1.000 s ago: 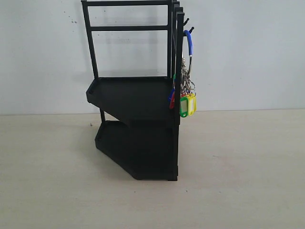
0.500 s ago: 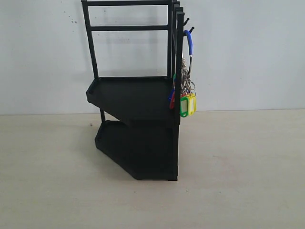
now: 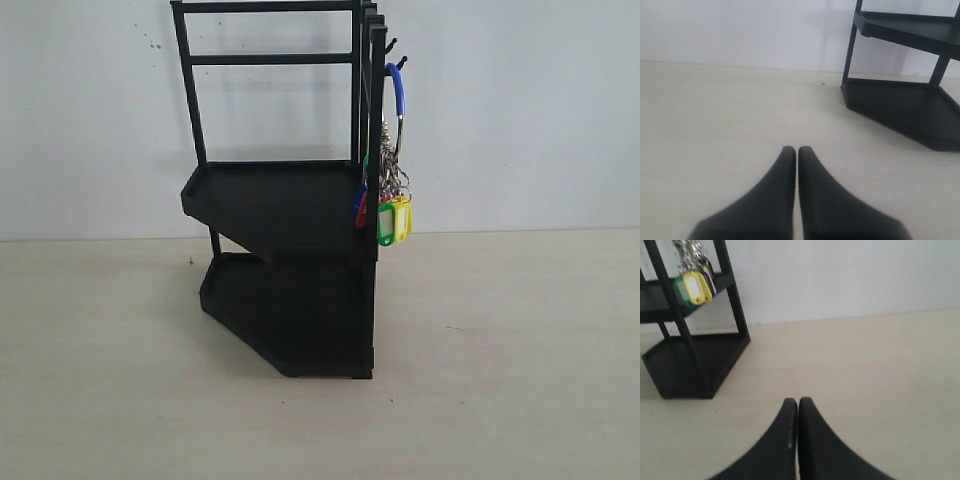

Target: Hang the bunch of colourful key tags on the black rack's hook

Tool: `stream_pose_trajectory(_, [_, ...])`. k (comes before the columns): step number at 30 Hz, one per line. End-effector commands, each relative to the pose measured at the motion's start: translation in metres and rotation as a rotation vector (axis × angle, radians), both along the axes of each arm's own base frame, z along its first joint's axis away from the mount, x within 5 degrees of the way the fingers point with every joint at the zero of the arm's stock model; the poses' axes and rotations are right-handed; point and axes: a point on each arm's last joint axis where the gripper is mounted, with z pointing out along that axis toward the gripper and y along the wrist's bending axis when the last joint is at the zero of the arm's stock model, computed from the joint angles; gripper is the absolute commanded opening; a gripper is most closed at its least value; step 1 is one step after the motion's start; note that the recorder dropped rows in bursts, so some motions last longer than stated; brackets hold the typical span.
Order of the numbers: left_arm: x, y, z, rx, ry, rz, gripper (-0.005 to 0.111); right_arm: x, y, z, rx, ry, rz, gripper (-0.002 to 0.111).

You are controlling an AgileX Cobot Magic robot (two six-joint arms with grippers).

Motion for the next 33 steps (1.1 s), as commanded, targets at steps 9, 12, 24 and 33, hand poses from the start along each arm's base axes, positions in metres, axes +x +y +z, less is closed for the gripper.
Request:
stream_pose_trajectory(9, [0.0001, 0.0004, -0.0001, 0.008, -0.007, 0.003, 0.004, -0.0021, -0.0025, -0.0102, -0.051, 0.1, -0.019, 0.0])
stream_pose_trajectory(12, [0.0001, 0.0004, -0.0001, 0.008, -0.007, 0.003, 0.004, -0.0022, -0.0025, -0.0106, -0.079, 0.104, -0.013, 0.0])
stream_pose_trajectory(24, [0.0001, 0.0004, -0.0001, 0.008, -0.007, 0.003, 0.004, -0.0022, -0.0025, -0.0105, -0.08, 0.102, -0.013, 0.0])
stream_pose_trajectory(33, [0.0001, 0.0004, -0.0001, 0.008, -0.007, 0.003, 0.004, -0.0022, -0.0025, -0.0105, -0.072, 0.102, -0.015, 0.0])
